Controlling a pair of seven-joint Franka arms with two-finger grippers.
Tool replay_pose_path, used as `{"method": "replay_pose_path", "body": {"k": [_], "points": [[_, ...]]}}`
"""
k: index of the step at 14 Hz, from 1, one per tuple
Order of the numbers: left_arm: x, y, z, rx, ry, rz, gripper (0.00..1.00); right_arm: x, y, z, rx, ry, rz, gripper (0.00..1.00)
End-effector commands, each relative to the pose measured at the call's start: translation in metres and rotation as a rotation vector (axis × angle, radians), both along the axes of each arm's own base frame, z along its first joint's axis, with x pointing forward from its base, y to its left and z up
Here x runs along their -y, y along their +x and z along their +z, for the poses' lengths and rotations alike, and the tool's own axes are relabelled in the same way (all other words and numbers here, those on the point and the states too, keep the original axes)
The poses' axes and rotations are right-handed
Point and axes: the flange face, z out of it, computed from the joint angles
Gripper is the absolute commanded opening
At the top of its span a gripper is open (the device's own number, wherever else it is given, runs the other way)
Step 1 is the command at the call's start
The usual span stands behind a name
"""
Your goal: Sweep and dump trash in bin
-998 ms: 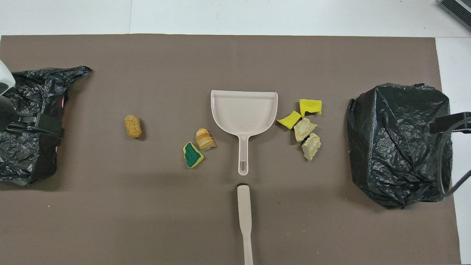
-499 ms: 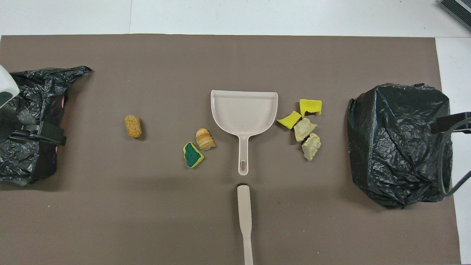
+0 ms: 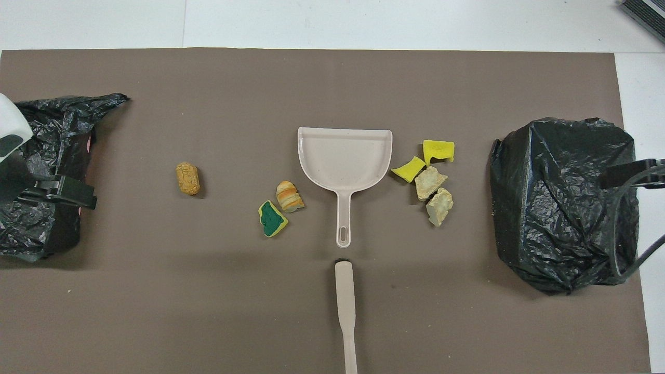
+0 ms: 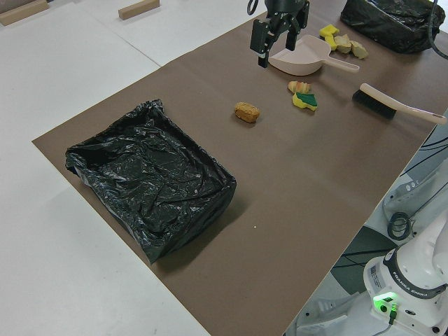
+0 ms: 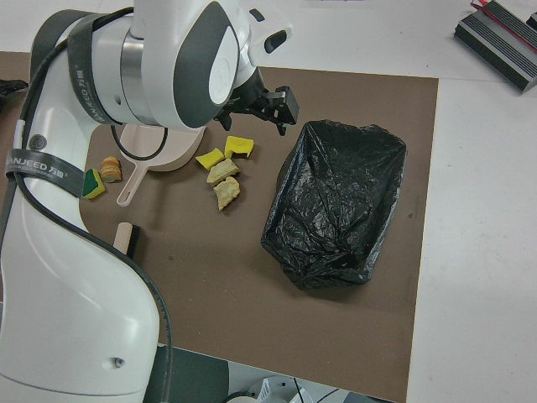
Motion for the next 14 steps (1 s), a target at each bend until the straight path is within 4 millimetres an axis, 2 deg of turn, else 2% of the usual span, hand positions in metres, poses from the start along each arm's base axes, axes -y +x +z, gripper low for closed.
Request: {"method": "replay_pose_path", "body": {"k": [1,4,7,9,11,13,14], "points": [[0.036,-0.011,-0.016,0.050,0.002,0.048,1.00,0.001,-0.002,0.001,-0.009,0.013,0.016,1.00],[0.089,-0.019,-0.031,0.059,0.001,0.044,1.00,0.002,-0.003,0.000,-0.011,0.013,0.016,1.00],[0.145,-0.037,-0.052,0.051,-0.011,0.048,1.00,0.003,-0.005,-0.001,-0.012,0.014,0.015,1.00],[0.187,-0.055,-0.068,0.045,-0.018,0.041,1.00,0.003,-0.005,-0.001,-0.012,0.014,0.015,1.00],[0.214,-0.073,-0.078,0.031,-0.051,0.119,1.00,0.003,-0.005,-0.001,-0.012,0.014,0.015,1.00],[0.243,-0.093,-0.082,0.018,-0.057,0.114,1.00,0.003,-0.005,-0.001,-0.012,0.014,0.015,1.00],[0.259,-0.102,-0.092,0.001,-0.043,0.119,1.00,0.003,-0.004,-0.001,-0.012,0.015,0.016,1.00]]}}
